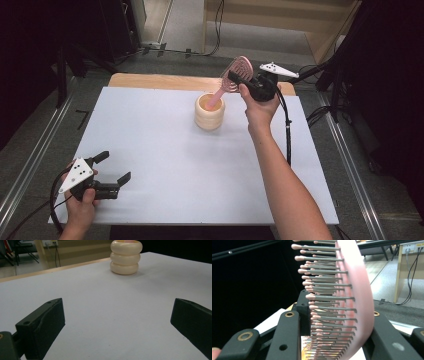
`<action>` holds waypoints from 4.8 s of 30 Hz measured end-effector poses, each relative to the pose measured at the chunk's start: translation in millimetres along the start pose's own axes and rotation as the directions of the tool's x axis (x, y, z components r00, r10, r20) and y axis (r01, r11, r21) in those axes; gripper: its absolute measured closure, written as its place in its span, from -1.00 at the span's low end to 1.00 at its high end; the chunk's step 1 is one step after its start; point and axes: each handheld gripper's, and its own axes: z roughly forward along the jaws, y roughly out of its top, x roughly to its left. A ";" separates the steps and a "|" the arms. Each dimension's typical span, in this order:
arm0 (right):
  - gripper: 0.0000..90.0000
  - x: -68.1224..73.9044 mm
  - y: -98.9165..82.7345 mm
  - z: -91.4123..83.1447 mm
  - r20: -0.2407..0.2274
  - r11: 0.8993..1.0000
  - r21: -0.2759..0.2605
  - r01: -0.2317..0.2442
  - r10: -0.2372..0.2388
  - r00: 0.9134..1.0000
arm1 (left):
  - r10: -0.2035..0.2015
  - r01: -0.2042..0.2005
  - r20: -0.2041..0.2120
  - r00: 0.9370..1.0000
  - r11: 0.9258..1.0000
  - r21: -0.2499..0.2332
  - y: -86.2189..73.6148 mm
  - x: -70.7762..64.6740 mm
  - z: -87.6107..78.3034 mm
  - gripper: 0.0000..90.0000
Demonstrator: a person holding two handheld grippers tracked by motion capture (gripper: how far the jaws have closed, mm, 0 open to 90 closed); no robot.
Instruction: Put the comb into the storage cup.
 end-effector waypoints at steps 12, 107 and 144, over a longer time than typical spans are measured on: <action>0.38 4.7 -8.3 10.2 -0.005 0.999 0.031 0.010 -0.010 1.000 | 0.003 -0.003 0.000 1.000 1.000 0.003 -0.1 -0.4 0.0 -1.00; -1.00 -9.6 -58.7 -8.4 0.089 0.975 0.214 0.066 -0.087 0.992 | 0.015 -0.015 -0.001 1.000 1.000 0.004 -0.4 -2.2 1.2 -1.00; -1.00 -7.1 -83.7 -66.0 0.068 0.974 0.186 0.126 -0.140 0.988 | 0.014 -0.014 -0.001 1.000 1.000 0.005 -0.5 -2.7 1.6 -1.00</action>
